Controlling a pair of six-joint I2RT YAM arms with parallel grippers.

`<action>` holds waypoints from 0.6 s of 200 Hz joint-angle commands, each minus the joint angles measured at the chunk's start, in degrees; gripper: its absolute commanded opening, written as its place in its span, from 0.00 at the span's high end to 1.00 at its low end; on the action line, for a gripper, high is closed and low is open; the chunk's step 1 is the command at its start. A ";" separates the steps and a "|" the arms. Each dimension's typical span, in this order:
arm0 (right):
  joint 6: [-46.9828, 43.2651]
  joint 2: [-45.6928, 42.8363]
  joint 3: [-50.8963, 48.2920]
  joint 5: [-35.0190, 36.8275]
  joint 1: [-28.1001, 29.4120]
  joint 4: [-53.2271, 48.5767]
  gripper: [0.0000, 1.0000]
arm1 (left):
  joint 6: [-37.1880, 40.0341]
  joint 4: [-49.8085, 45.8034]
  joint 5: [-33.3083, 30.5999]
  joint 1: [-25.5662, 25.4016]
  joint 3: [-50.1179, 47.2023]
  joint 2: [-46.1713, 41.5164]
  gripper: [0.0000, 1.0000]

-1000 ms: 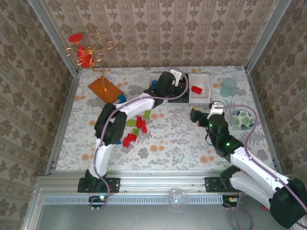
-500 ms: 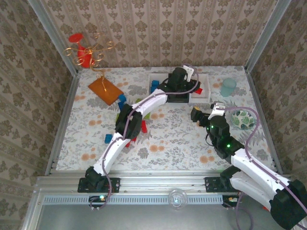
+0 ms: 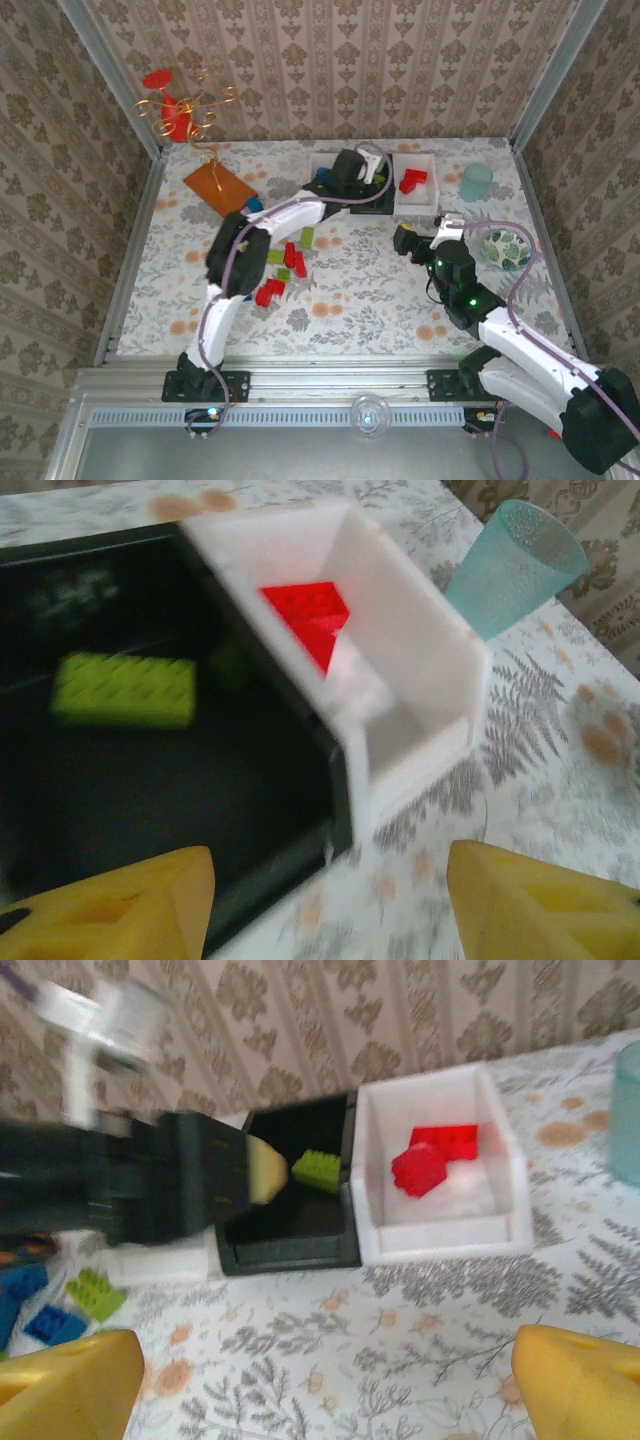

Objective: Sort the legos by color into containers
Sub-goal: Pick up the lego from the middle-left of the table.

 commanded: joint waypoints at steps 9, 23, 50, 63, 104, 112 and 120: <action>-4.00 5.46 3.58 -3.32 4.52 2.70 0.04 | -0.34 5.83 -5.89 3.95 -19.77 -19.30 0.36; -6.40 8.18 5.00 -4.06 7.19 3.13 0.04 | -0.24 3.05 -9.02 5.45 -28.43 -26.52 0.35; -9.77 13.94 7.81 -6.48 11.06 4.03 0.04 | 1.65 -5.95 -16.01 6.88 -38.28 -37.10 0.35; -9.87 16.92 8.83 -7.54 11.98 4.30 0.04 | 2.13 -9.87 -18.84 8.02 -41.18 -40.77 0.34; -10.64 22.25 11.44 -8.64 13.66 3.36 0.04 | 1.65 -15.35 -16.69 17.92 -44.41 -44.72 0.34; -11.07 22.36 11.71 -8.91 13.77 3.02 0.04 | 1.84 -15.96 -16.02 19.22 -43.84 -44.06 0.35; -11.35 22.28 11.81 -9.09 13.75 2.87 0.04 | 2.26 -16.42 -15.60 20.13 -43.12 -42.95 0.35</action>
